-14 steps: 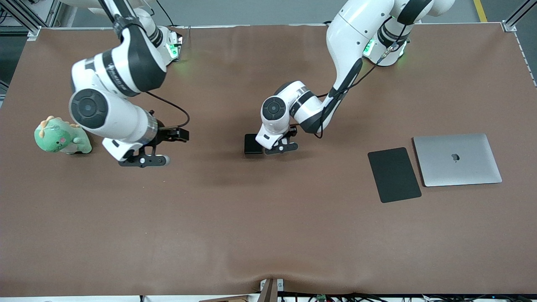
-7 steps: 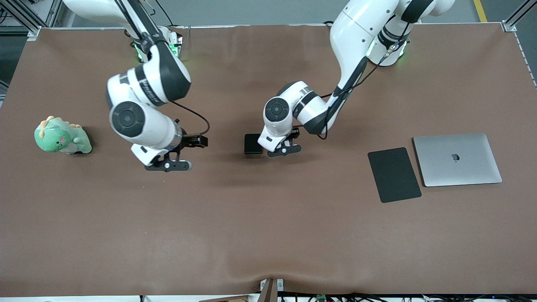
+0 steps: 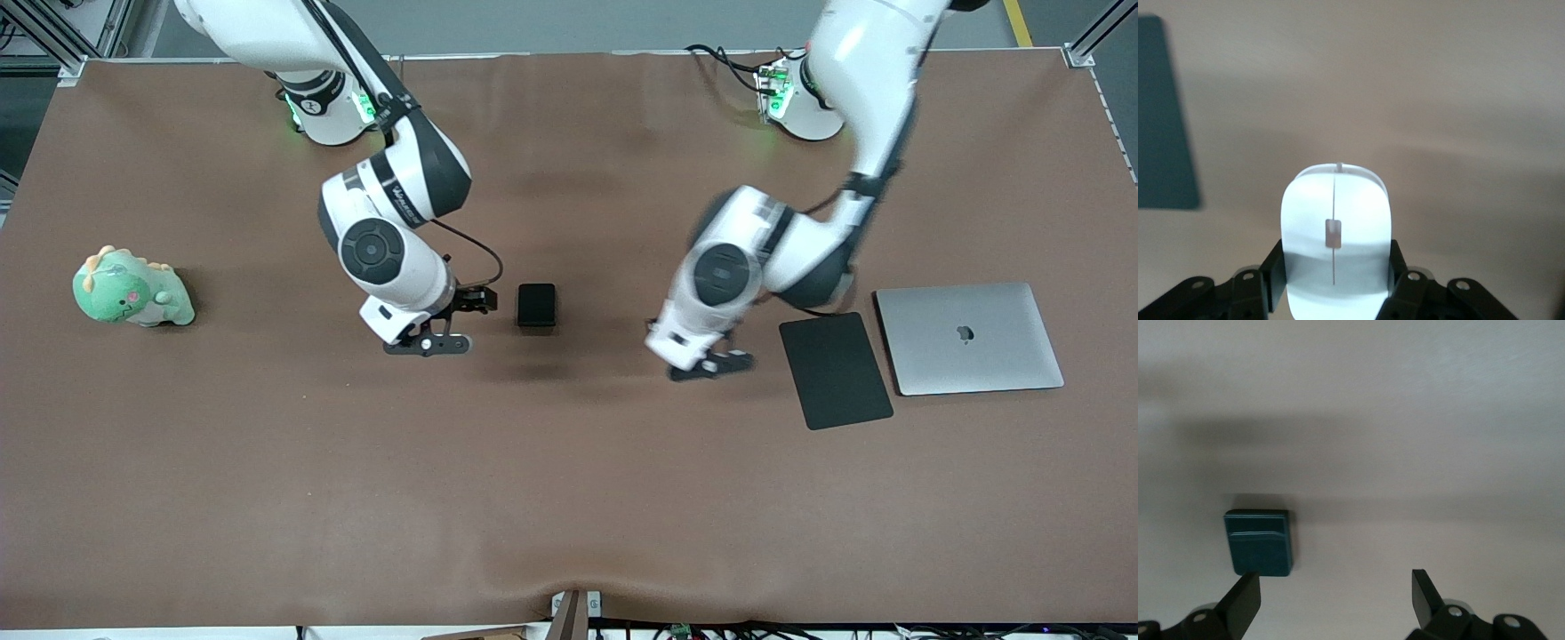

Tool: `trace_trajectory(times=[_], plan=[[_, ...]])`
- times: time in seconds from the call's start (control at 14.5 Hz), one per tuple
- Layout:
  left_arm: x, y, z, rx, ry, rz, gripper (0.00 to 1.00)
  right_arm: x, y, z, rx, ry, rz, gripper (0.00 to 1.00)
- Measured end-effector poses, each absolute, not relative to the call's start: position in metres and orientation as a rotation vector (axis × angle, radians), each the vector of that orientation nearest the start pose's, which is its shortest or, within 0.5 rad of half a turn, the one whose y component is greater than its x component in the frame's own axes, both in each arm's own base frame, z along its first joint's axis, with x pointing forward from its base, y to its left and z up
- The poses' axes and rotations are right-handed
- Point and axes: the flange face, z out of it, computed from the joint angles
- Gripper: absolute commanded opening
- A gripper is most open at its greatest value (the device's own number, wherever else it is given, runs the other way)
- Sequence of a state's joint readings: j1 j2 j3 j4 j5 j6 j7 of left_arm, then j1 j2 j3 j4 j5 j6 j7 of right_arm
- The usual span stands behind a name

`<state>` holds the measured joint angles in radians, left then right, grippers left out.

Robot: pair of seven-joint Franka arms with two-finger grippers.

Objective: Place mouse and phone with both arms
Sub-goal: 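Lower the mouse onto the pad while the right gripper grasps the phone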

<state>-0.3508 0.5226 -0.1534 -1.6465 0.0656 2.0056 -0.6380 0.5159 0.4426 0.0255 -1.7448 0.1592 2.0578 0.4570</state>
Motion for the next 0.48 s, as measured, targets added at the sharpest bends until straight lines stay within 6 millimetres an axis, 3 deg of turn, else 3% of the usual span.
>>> trace_trajectory(times=[0.28,0.48], plan=[[0.609,-0.196,0.291,-3.061,-0.115,0.298,0.51,0.54,0.365,0.279,-3.05,-0.014,0.256,1.0],[0.609,-0.154,0.279,-3.01,-0.099,0.316,0.52,0.53,0.388,0.249,-3.053,-0.012,0.232,1.0]])
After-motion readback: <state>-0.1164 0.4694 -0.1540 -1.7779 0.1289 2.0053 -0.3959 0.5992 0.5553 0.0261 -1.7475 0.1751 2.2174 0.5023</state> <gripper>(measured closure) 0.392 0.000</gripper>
